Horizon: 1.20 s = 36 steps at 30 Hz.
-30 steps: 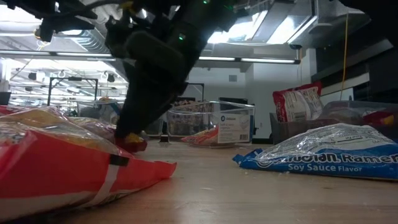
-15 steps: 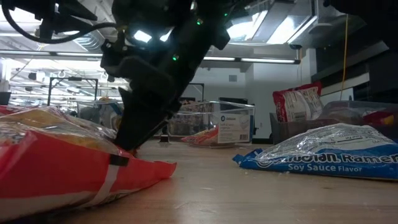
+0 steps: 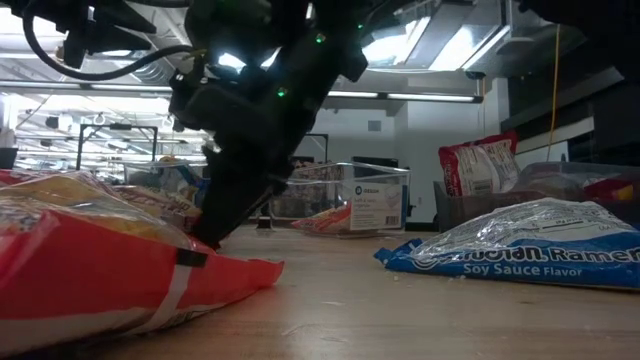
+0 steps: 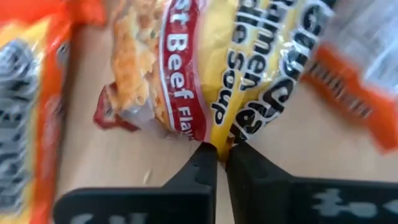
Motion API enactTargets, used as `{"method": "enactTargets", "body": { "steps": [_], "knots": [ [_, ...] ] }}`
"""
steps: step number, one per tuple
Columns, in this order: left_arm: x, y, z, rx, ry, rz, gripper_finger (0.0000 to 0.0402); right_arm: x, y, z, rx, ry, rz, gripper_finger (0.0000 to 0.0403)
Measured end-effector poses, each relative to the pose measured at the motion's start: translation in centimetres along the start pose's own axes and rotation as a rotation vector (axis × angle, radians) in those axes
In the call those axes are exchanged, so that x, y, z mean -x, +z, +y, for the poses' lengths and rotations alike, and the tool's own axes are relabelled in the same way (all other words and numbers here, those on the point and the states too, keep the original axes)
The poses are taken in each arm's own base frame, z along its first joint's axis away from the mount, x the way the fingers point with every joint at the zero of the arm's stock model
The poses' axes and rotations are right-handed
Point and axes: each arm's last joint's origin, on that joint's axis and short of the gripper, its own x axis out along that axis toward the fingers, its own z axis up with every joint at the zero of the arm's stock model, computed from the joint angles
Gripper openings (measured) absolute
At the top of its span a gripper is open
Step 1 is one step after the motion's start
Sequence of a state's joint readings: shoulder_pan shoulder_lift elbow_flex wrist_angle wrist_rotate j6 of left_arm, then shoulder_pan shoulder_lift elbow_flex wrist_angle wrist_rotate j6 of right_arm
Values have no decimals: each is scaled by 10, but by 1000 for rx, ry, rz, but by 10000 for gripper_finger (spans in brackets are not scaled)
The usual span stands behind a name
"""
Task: Sort Maruchan noodles
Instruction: Put the red noodle pack into the black bin
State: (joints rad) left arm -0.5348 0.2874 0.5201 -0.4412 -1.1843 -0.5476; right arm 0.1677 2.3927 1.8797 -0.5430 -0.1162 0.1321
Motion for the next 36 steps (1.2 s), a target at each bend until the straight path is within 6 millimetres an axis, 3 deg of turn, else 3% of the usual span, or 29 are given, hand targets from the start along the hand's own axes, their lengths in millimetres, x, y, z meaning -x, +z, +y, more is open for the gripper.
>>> {"method": "enactTargets", "body": {
  "steps": [4,9,21,31,36],
  "knots": [
    [0,0,0,0,0,0,141,16,0,4,-7,51,43,3],
    [0,0,0,-1,0,0,141,58,7,8,-7,89,46,2],
    [0,0,0,2,0,0,141,151,-6,14,-186,-93,172,1],
    [0,0,0,20,2,-1,141,260,-45,42,-471,-386,192,0],
    [0,0,0,20,6,-4,141,299,-79,60,-638,-506,133,0]
  ]
}}
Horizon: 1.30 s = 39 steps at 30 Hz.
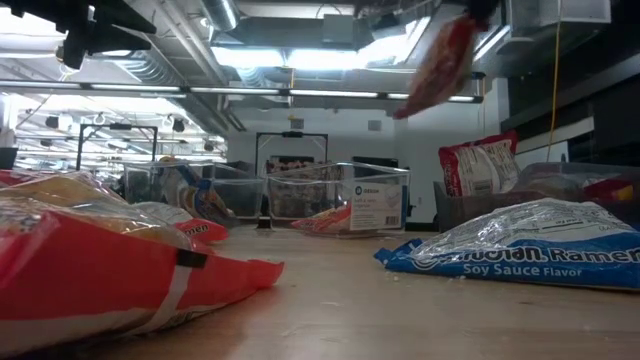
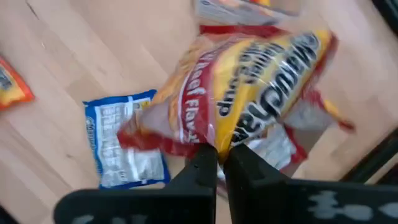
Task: Sort Maruchan noodles
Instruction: Put the red noodle pack into the black bin
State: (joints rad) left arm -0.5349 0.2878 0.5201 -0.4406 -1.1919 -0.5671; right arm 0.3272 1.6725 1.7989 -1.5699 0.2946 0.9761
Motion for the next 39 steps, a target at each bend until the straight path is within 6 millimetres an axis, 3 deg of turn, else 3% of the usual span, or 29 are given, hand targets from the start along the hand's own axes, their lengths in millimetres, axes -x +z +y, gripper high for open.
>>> {"method": "enactTargets", "body": {
  "steps": [4,10,15,23,27,34,39],
  "knots": [
    [0,0,0,0,1,0,141,3,-34,-14,-152,-9,-17,0],
    [0,0,1,1,16,-10,141,-16,-74,-33,-302,-106,-96,0],
    [0,1,1,11,39,-26,141,-46,-88,-39,-386,-132,-106,0],
    [0,2,1,15,55,-38,141,-100,-106,-31,-442,-50,-41,0],
    [0,2,2,14,78,-53,141,-114,-115,-36,-480,-85,17,8],
    [0,2,2,7,89,-59,141,-115,-116,-35,-462,-70,65,86],
    [0,2,2,6,89,-59,141,-94,-107,-30,-358,-18,57,174]
  ]
}}
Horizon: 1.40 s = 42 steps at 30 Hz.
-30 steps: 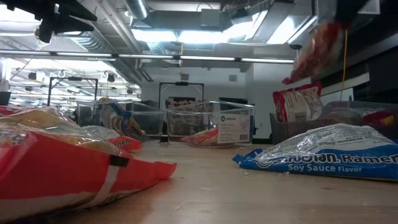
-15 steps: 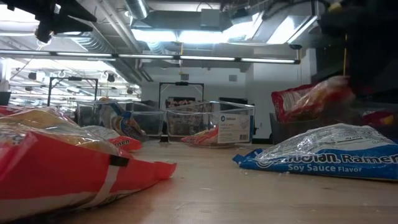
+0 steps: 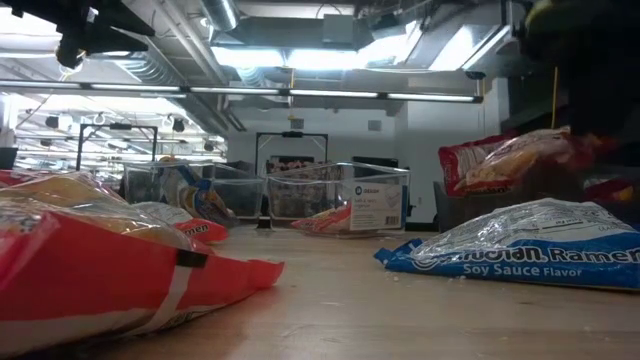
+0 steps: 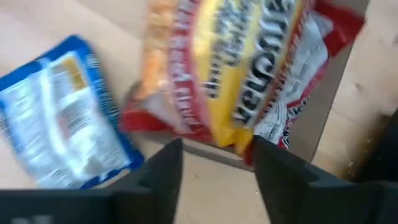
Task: Sort Maruchan noodles
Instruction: Put the red noodle pack into the black bin, then put the blue noodle pack into the left transparent bin
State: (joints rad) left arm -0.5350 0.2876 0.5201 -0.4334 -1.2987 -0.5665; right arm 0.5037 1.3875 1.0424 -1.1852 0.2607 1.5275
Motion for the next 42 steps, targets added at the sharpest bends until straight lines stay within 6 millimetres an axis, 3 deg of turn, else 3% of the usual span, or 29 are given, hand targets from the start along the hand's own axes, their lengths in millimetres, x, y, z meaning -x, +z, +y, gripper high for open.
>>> {"method": "enactTargets", "body": {
  "steps": [6,11,16,20,28,34,42],
  "knots": [
    [0,0,0,0,0,0,141,44,12,17,177,159,-19,260],
    [0,0,0,0,0,0,141,57,25,35,236,264,-201,283],
    [0,0,0,7,-6,4,141,29,43,63,323,242,-266,280],
    [0,0,0,22,-12,8,141,-7,55,85,414,227,-177,280],
    [0,0,-1,34,-30,20,141,-71,62,103,414,133,7,280],
    [0,0,-1,35,-31,20,141,-94,57,110,435,109,56,280],
    [0,0,-1,33,-31,21,141,-106,54,117,426,161,91,280]
  ]
}}
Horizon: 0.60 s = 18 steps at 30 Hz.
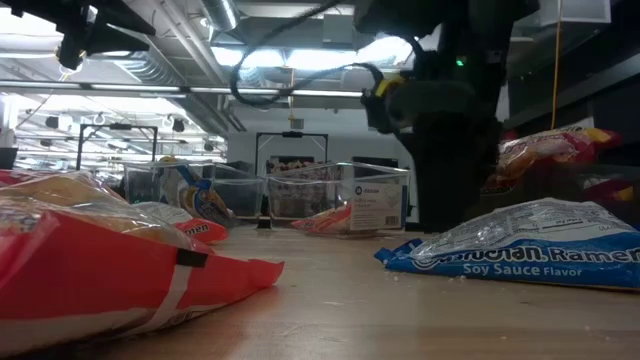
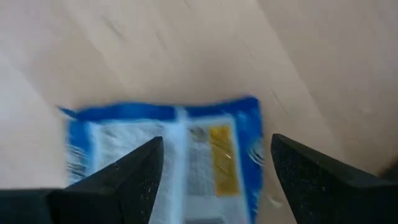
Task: Sort Maruchan noodles
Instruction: Put the blue noodle pack into the left transparent bin
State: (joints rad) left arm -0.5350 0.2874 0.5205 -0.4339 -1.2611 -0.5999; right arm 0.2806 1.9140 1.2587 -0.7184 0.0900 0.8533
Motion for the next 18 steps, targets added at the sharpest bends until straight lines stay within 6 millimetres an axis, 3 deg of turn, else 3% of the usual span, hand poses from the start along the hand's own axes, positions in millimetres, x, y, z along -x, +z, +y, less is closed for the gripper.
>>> {"method": "enactTargets", "body": {
  "steps": [7,10,13,18],
  "knots": [
    [0,0,0,0,0,0,141,-14,-11,-8,-34,30,72,279],
    [0,0,0,0,0,0,141,-14,-13,-9,-35,29,78,261],
    [0,0,0,1,-5,3,141,-15,-13,-10,-34,26,79,211],
    [0,0,0,2,-15,10,141,-15,-13,-9,-35,32,79,82]
  ]
}}
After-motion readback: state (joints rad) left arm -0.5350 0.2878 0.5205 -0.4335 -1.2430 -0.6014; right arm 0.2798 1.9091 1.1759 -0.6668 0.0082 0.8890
